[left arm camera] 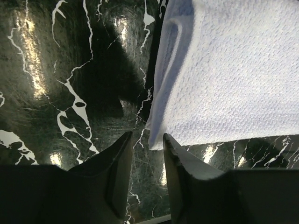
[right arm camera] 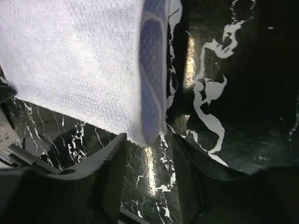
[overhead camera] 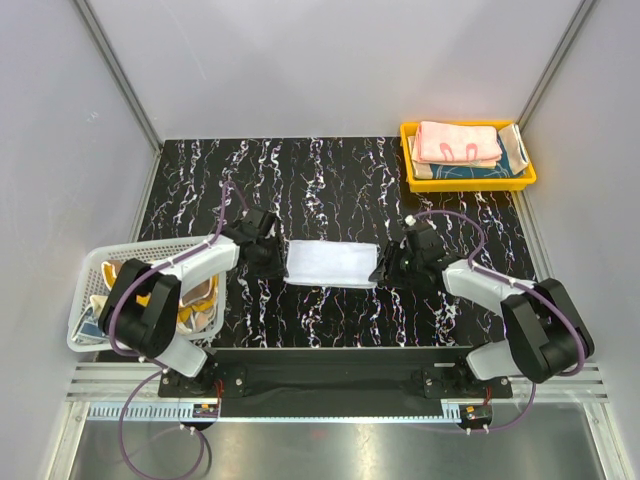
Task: Fold and stack the towels
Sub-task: Fold the towel, then neatly place the folded towel into the bin
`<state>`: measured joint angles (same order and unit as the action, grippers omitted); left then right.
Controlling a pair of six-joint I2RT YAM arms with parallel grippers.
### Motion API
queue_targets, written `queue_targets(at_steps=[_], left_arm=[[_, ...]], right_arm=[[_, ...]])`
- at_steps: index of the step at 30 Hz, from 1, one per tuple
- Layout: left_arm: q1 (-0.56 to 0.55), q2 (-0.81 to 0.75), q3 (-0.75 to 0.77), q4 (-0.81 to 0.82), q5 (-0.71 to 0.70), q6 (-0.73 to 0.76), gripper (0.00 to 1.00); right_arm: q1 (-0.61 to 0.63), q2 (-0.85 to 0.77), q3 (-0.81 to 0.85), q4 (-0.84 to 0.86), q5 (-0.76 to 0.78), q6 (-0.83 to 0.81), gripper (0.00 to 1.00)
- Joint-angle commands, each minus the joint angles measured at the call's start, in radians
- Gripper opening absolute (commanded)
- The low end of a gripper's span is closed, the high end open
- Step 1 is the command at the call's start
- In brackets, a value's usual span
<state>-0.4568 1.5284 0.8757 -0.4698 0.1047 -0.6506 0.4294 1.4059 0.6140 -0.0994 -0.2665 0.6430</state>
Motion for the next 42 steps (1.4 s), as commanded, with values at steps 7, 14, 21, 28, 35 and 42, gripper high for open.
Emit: queue_targets(at_steps=[7, 14, 21, 28, 35, 42], left_arm=[[-0.005, -0.114, 0.175, -0.127, -0.097, 0.058, 0.39], [-0.072, -0.047, 0.255, -0.076, -0.033, 0.068, 0.38], [-0.14, 0.079, 0.204, 0.017, 0.0, 0.049, 0.36], [-0.14, 0.127, 0.091, 0.052, -0.062, -0.01, 0.34], [-0.14, 0.119, 0.043, 0.083, -0.063, -0.035, 0.33], [-0.14, 0.003, 0.182, -0.027, -0.068, -0.009, 0.36]], right_arm=[[0.006, -0.064, 0.127, -0.112, 0.165, -0.052, 0.62], [0.006, 0.09, 0.174, -0.023, 0.176, -0.051, 0.59], [0.031, 0.189, 0.171, 0.032, 0.182, -0.046, 0.56], [0.097, 0.252, 0.165, 0.038, 0.245, -0.023, 0.53], [0.131, 0.285, 0.187, -0.043, 0.342, -0.016, 0.29], [0.152, 0.265, 0.268, -0.175, 0.455, -0.072, 0.0]])
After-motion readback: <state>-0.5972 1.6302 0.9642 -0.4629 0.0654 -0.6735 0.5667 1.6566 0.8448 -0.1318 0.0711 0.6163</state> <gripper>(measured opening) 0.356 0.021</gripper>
